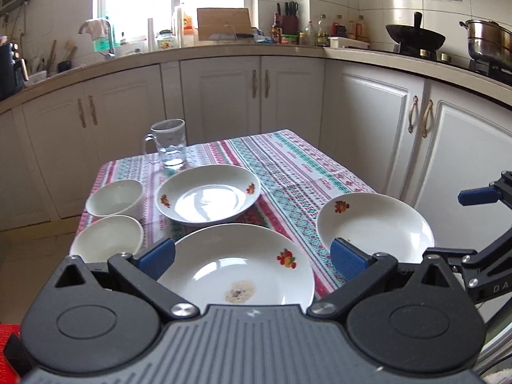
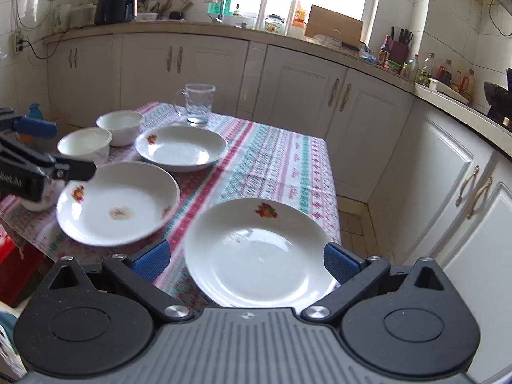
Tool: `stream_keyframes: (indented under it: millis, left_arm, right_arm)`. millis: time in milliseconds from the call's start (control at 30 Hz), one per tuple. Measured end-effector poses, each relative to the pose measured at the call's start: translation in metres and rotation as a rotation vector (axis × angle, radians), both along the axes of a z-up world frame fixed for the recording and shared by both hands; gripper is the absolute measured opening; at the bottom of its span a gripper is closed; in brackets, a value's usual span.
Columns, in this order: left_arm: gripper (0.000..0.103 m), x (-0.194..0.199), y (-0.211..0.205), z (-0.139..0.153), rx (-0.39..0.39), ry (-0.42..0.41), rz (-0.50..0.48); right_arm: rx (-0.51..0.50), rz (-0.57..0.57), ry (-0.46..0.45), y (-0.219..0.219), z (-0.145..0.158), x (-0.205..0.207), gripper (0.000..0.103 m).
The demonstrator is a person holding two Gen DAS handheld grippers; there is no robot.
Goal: Organize plates and bowls
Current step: 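Move the left gripper to the stained white plate's rim and close on it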
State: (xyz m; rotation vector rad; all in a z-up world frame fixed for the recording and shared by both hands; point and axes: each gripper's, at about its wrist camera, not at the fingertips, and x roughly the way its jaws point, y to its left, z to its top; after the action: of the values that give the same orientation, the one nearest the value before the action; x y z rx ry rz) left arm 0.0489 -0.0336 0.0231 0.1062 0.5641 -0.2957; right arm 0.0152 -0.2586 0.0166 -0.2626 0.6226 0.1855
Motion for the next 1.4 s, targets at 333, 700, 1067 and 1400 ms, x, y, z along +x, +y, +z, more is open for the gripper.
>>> stream_keyframes:
  millis: [333,700,1067,1400]
  left_arm:
    - [0.102,0.021,-0.023,-0.005,0.045,-0.030,-0.012]
    - [0.102,0.052,-0.040,-0.017,0.010,0.130,-0.124]
    - [0.102,0.081,-0.077,-0.026,0.079,0.185,-0.246]
    - [0.102,0.113,-0.111,-0.033,0.123,0.245,-0.382]
  right_arm:
    - [0.079,-0.013,0.134,-0.039,-0.047,0.006,0.103]
    - [0.126,-0.002,0.201,-0.050,-0.085,0.026,0.103]
    - [0.114,0.056,0.157,-0.055,-0.095,0.035,0.103]
    - [0.141,0.098,0.070,-0.065,-0.101,0.031,0.103]
